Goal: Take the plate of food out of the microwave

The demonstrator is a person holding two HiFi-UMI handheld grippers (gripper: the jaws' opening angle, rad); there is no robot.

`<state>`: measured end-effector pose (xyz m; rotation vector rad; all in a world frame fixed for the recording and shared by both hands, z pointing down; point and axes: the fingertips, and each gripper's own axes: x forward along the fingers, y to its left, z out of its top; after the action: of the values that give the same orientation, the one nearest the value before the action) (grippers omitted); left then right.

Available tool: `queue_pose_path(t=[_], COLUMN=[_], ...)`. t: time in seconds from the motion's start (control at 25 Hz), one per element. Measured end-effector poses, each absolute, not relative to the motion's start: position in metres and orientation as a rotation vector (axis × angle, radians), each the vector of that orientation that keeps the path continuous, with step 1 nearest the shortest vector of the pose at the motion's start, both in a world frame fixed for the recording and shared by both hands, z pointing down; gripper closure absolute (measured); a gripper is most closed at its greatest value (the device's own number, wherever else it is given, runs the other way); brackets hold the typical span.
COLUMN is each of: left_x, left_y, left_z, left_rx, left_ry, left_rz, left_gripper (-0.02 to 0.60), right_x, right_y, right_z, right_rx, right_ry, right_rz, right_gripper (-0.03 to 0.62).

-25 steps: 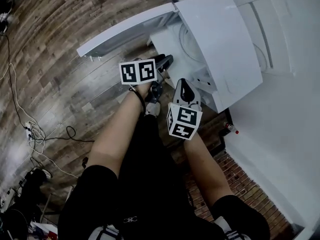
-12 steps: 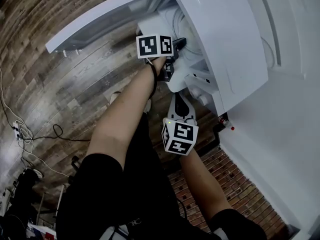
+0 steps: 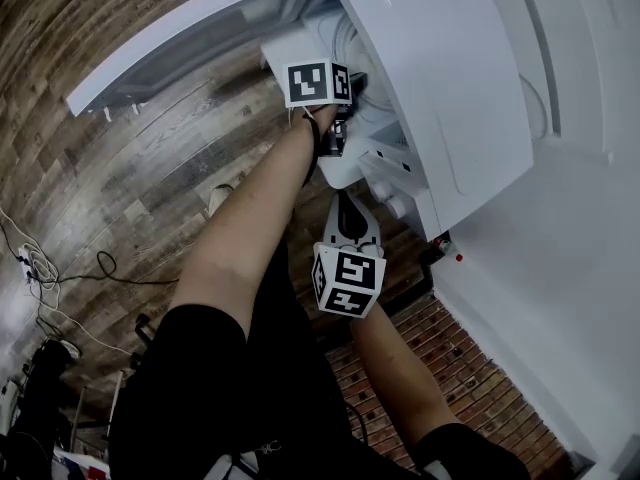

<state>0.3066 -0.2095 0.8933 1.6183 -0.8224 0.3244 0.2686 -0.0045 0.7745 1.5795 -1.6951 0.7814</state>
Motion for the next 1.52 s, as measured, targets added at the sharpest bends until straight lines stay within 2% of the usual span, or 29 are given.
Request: queue_pose_path(t=[0.08, 0.2, 0.48, 0.8, 1.32, 1.52], left_x=[0.309, 0.307, 0.295, 0.272, 0.157, 0.118], left_y=[-0.206, -0.197, -0.188, -0.171, -0.104, -0.08], left_z=[0.893, 0.888, 0.873, 0.867, 0.81, 0.764], left_rx=[1.615, 1.604, 1.452, 1.398, 1.321, 1.271], left_ry=[-0.761, -0.666, -0.529, -0.484, -0.6, -0.657], left_rz=[0.326, 0.29, -0.023, -0.152, -0.369, -0.357], left_gripper=[0.265, 0.351, 0.558, 0.568, 0.568, 0.568], right_x=[0.268, 0.264, 0.255, 0.244, 0.237, 0.231], right_y=[-0.007, -0.006, -0.003, -0.005, -0.031, -0.045], right_z=[0.777, 0.78, 0.79, 0.783, 0.759, 0.712], right_rx=[1.575, 1.548, 1.5, 1.482, 1.61, 1.704], right_ry=[-1.7, -1.709, -1.709, -1.728, -1.777, -1.861], right_rz=[0.785, 0.785, 0.8, 0.798, 0.776, 0.792], right_gripper=[0.588, 0.588, 0.588, 0.588, 0.588, 0.588])
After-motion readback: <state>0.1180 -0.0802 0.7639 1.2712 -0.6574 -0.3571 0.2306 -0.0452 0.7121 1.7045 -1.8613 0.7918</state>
